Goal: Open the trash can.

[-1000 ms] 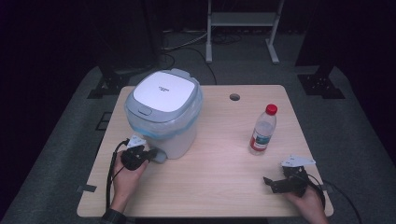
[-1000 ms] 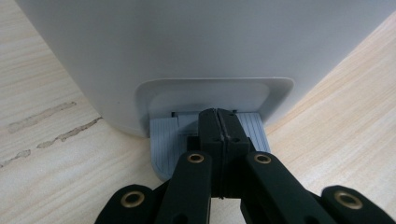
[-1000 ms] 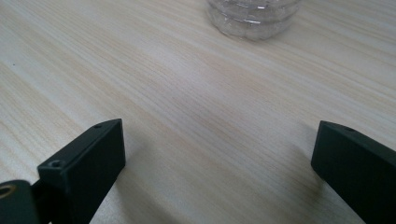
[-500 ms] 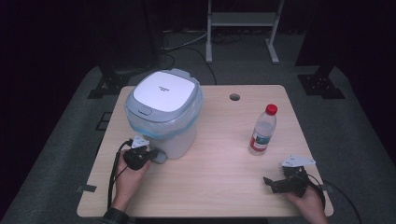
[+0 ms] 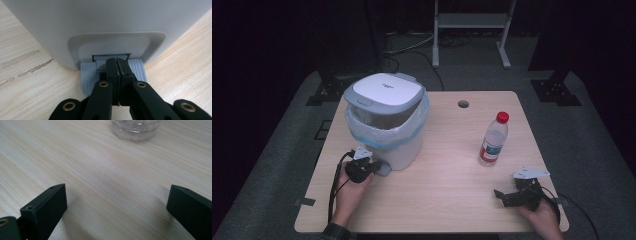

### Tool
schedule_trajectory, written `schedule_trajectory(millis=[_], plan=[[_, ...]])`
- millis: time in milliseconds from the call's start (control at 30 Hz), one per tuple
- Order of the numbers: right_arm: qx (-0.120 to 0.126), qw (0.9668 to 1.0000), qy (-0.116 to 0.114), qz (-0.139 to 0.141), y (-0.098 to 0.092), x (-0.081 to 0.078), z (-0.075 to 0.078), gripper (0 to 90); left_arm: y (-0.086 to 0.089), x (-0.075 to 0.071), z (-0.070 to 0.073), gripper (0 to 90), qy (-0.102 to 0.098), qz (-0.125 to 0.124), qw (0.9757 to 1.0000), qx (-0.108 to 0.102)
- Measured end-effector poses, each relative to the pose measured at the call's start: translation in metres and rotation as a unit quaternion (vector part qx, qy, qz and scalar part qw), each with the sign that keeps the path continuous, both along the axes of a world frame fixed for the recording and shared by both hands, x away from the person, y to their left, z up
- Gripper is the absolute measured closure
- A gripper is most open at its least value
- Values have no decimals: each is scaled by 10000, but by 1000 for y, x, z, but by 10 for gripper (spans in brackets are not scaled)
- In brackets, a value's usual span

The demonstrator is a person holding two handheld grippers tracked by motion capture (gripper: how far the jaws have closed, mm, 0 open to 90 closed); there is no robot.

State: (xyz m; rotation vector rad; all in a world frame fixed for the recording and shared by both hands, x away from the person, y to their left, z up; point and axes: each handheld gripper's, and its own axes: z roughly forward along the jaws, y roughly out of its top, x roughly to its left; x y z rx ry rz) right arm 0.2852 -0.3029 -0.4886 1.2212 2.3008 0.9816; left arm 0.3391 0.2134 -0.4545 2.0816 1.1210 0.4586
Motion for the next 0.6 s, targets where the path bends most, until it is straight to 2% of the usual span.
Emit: schedule_trajectory(millis=[167,300,400,533,600], plan=[[-2,10000,-2,2,0,0,0,15,1,1,-4,890,43,-61,10000,12],[-3,10000,-2,3,0,0,0,15,0,2,-5,889,65,-91,9999,104],[-3,10000,-2,2,0,0,0,15,-3,1,-5,891,58,-80,9997,219],[-3,10000,-1,2,0,0,0,15,-3,2,-4,893,92,-27,9997,240],[-4,10000,-1,5,0,0,0,15,-3,0,-6,893,-28,-125,9995,288]])
